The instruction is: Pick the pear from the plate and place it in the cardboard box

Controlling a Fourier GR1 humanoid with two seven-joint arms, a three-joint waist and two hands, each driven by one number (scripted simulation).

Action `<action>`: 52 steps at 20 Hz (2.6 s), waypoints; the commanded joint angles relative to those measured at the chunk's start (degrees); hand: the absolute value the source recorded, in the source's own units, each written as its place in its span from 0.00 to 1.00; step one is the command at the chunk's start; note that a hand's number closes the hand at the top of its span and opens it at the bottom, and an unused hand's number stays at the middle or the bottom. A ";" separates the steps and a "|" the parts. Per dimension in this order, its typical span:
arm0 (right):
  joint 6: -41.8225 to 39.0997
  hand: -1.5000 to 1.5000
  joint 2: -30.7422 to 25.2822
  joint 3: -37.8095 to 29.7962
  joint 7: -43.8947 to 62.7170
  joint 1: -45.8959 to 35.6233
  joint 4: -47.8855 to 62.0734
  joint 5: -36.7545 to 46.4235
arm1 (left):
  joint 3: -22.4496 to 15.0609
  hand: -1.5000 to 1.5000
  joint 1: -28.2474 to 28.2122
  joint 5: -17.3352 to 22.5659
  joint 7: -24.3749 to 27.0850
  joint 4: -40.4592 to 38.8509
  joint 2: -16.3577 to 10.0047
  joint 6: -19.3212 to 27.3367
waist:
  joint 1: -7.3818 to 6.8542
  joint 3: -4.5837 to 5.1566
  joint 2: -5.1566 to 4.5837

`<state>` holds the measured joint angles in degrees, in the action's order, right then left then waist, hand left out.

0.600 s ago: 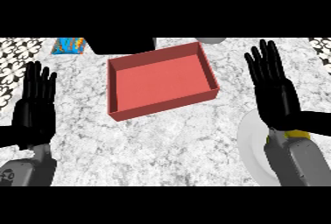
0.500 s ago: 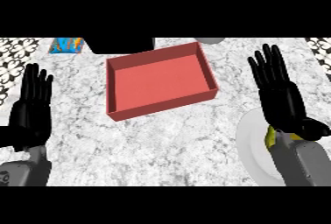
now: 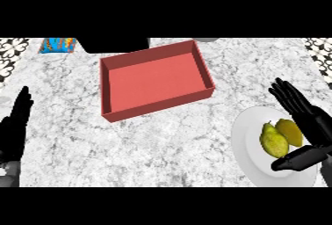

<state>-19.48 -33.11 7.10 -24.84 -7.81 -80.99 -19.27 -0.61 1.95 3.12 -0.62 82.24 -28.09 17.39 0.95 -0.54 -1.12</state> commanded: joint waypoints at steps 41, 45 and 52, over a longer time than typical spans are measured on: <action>7.02 0.00 -8.41 17.66 -44.71 -23.60 52.60 50.17 | -0.51 0.50 2.25 -7.63 -3.02 -5.03 1.08 -3.89 | -2.00 0.46 0.94; 7.14 0.00 -4.79 18.70 -42.74 -23.54 49.98 50.06 | 2.17 0.50 5.63 -6.68 -4.17 -7.50 -1.07 -5.84 | -1.58 0.49 0.97; 4.02 0.00 -8.74 19.44 -45.98 -20.17 43.48 47.39 | 2.09 0.50 4.07 -7.49 -2.02 -8.30 1.36 -4.58 | -0.80 0.56 1.24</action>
<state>-9.31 -40.28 26.39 -61.31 -29.43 -34.55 29.03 0.85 6.51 -4.42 -3.37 74.20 -27.26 12.77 -0.36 -0.04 -0.08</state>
